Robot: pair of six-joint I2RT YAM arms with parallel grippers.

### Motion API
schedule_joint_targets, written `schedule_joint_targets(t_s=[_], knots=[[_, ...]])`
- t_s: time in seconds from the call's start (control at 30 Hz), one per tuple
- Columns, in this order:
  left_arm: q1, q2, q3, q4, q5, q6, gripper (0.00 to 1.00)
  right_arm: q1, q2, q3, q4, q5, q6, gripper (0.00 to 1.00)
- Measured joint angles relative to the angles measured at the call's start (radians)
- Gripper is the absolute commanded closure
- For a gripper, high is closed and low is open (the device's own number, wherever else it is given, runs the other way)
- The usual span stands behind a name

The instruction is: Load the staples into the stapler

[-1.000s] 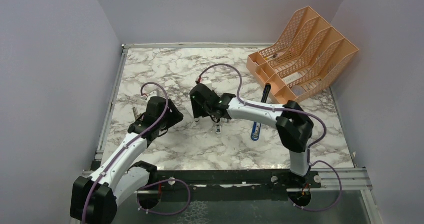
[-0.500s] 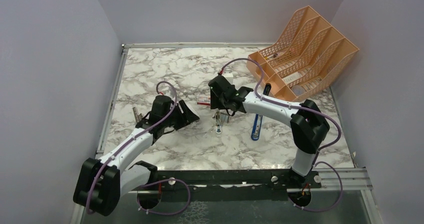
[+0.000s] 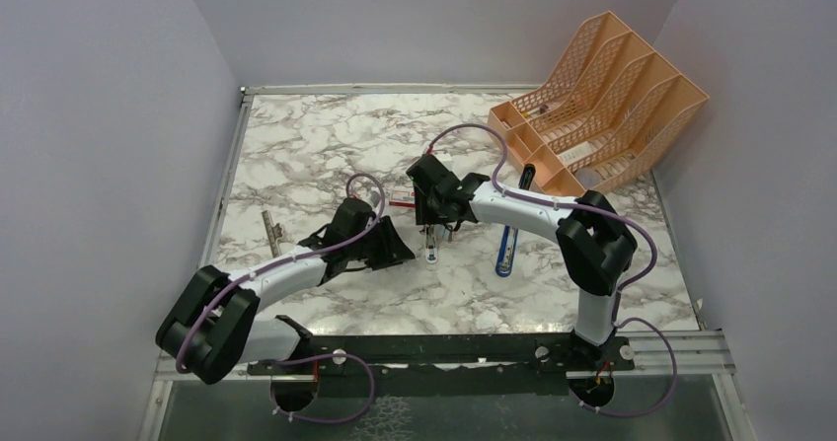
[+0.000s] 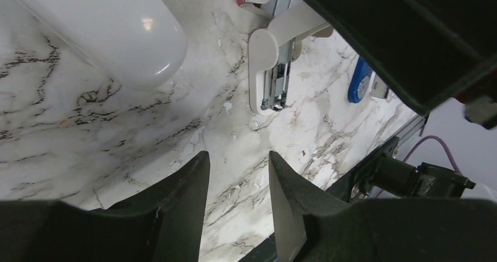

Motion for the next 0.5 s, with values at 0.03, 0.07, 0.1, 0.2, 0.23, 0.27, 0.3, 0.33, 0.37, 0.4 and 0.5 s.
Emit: schedule_joint_targets(t_s=[0.03, 0.07, 0.1, 0.2, 0.23, 0.27, 0.3, 0.33, 0.37, 0.4, 0.5], knots=[[-0.007, 0.013, 0.000, 0.007, -0.006, -0.003, 0.60, 0.000, 0.000, 0.003, -0.006, -0.003, 0.000, 0.57], [-0.015, 0.026, 0.000, 0.013, -0.011, -0.005, 0.61, 0.000, 0.000, 0.005, -0.013, -0.006, 0.000, 0.57], [-0.028, 0.041, 0.000, 0.019, -0.019, -0.006, 0.62, 0.000, 0.000, 0.006, -0.018, -0.010, 0.001, 0.58], [-0.064, 0.063, 0.000, 0.029, -0.058, -0.007, 0.66, 0.000, 0.000, 0.005, -0.026, -0.023, 0.008, 0.61], [-0.074, 0.066, 0.000, 0.032, -0.068, -0.006, 0.67, 0.000, 0.000, 0.005, -0.027, -0.027, 0.012, 0.62], [-0.085, 0.068, 0.000, 0.035, -0.085, -0.006, 0.68, 0.000, -0.001, 0.005, -0.026, -0.032, 0.015, 0.63], [-0.092, 0.069, 0.000, 0.040, -0.097, -0.006, 0.68, 0.000, -0.001, 0.004, -0.026, -0.036, 0.017, 0.64], [-0.102, 0.071, 0.000, 0.046, -0.112, -0.006, 0.69, 0.000, -0.001, 0.002, -0.025, -0.039, 0.018, 0.64], [-0.107, 0.073, 0.000, 0.051, -0.123, -0.006, 0.69, 0.000, -0.001, 0.002, -0.025, -0.042, 0.019, 0.65], [-0.109, 0.076, 0.000, 0.056, -0.130, -0.006, 0.70, 0.000, -0.001, 0.002, -0.025, -0.044, 0.022, 0.65], [-0.118, 0.100, 0.001, 0.082, -0.152, -0.006, 0.71, 0.000, -0.003, -0.002, -0.025, -0.053, 0.027, 0.65]])
